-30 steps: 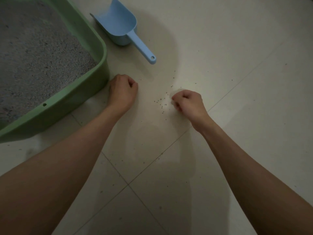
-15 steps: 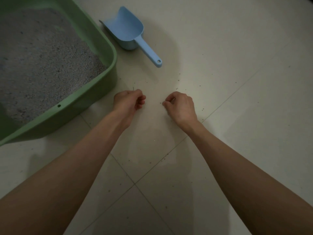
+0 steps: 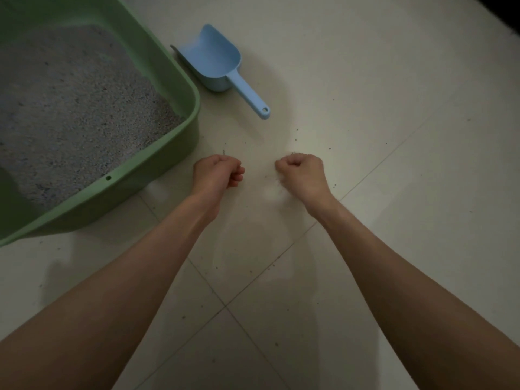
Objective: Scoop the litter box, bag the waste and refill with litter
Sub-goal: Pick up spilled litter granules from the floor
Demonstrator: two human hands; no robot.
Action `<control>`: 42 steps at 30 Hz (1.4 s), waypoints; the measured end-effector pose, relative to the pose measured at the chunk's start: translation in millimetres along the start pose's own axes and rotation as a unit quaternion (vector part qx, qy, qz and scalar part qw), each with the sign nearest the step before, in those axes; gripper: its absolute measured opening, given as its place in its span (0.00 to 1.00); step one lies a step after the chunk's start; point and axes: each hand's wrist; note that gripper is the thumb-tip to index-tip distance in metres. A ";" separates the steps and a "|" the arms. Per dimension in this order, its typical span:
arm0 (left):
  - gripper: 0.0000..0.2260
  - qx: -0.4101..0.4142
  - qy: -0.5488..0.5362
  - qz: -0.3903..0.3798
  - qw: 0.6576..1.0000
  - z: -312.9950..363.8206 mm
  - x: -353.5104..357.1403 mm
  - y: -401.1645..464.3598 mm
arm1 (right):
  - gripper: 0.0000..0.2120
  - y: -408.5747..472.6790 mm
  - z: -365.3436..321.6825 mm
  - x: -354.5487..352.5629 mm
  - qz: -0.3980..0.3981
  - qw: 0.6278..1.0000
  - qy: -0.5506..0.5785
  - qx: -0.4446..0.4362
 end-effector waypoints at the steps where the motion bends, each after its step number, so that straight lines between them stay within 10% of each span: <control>1: 0.09 -0.016 0.002 0.003 1.000 -0.8 1.2 -0.8 | 0.13 0.2 -2.1 -7.6 0.009 0.987 0.151 0.051; 4: 0.05 0.010 0.099 0.015 0.995 -5.3 6.3 -4.8 | 0.13 0.2 -5.3 -28.6 -0.043 0.861 0.481 0.162; 7: 0.06 0.128 0.269 0.057 0.953 -12.7 14.4 -7.8 | 0.07 -4.5 -2.3 -37.6 -0.087 0.822 0.539 0.163; 17: 0.06 0.230 0.371 0.112 0.893 -21.4 34.6 0.6 | 0.11 -13.0 21.1 -49.8 -0.102 0.925 0.335 0.147; 23: 0.07 0.238 0.411 0.090 0.875 -16.0 34.2 -3.9 | 0.09 -20.8 26.5 -46.7 -0.088 0.989 -0.116 0.037; 32: 0.09 0.042 0.118 -0.008 0.992 -2.1 36.6 -6.9 | 0.07 -27.2 31.6 -30.5 -0.104 0.958 -0.262 -0.053; 37: 0.04 0.077 0.243 0.010 0.967 -8.7 39.4 -9.6 | 0.13 -24.6 28.3 -39.0 -0.060 0.998 -0.011 0.030; 42: 0.10 0.191 0.376 0.050 0.905 -22.5 45.5 -11.6 | 0.11 -28.1 30.2 -44.9 -0.096 0.933 0.313 0.147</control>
Point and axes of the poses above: each hand's wrist, its own y-axis towards the middle knuckle, its own x-axis out of the palm, z = x × y, and after that the axes turned 12 degrees about -x, right-handed
